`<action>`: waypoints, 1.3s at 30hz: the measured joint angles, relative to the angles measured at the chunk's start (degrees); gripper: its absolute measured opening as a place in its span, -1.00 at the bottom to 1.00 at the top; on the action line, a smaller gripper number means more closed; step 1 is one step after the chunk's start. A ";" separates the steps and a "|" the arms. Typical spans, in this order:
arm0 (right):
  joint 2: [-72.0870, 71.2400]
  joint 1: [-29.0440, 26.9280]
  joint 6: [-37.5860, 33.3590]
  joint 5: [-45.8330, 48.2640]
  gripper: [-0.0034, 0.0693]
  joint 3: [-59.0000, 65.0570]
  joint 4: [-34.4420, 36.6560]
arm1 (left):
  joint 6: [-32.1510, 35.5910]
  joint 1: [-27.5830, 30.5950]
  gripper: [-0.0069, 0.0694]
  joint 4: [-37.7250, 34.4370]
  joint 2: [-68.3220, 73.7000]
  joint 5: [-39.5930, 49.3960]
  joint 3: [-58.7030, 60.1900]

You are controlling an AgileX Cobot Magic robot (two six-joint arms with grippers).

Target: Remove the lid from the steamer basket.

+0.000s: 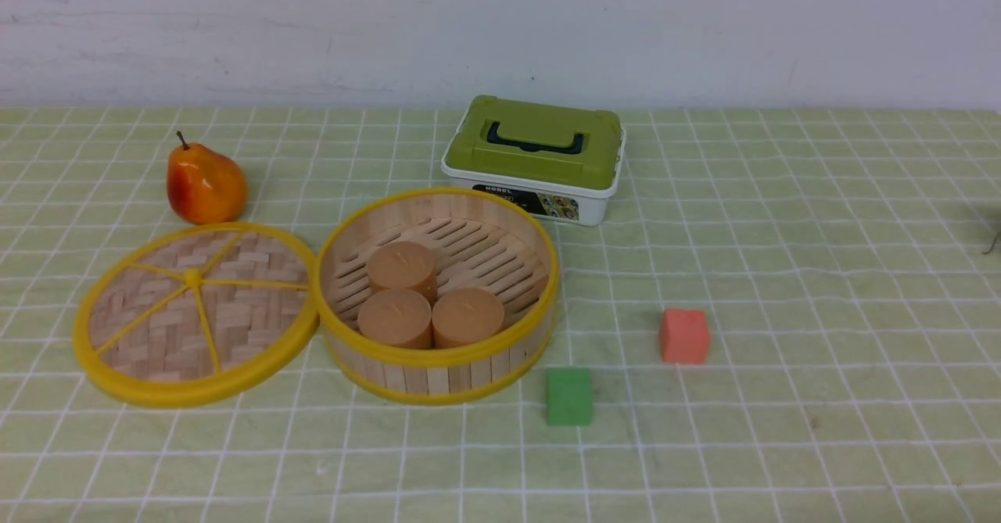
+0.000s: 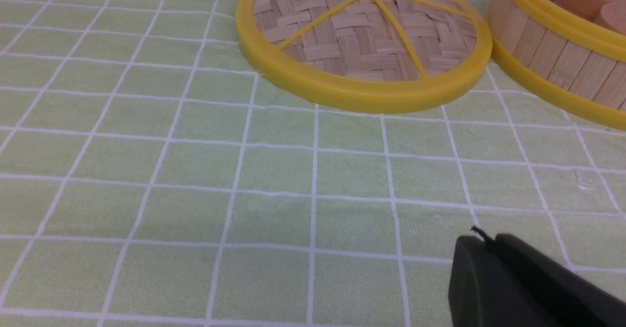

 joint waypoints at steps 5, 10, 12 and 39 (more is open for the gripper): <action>0.00 0.00 0.00 0.00 -0.24 0.00 0.00 | 0.04 0.00 -0.77 0.00 0.00 0.00 0.00; 0.00 0.00 0.00 0.00 -0.24 0.00 0.00 | 0.04 0.00 -0.76 0.00 0.00 0.00 0.00; 0.00 0.00 0.00 0.00 -0.24 0.00 0.00 | 0.04 0.00 -0.76 0.00 0.00 0.00 0.00; 0.00 0.00 0.00 0.00 -0.24 0.00 0.00 | 0.04 0.00 -0.74 0.00 0.00 0.00 0.00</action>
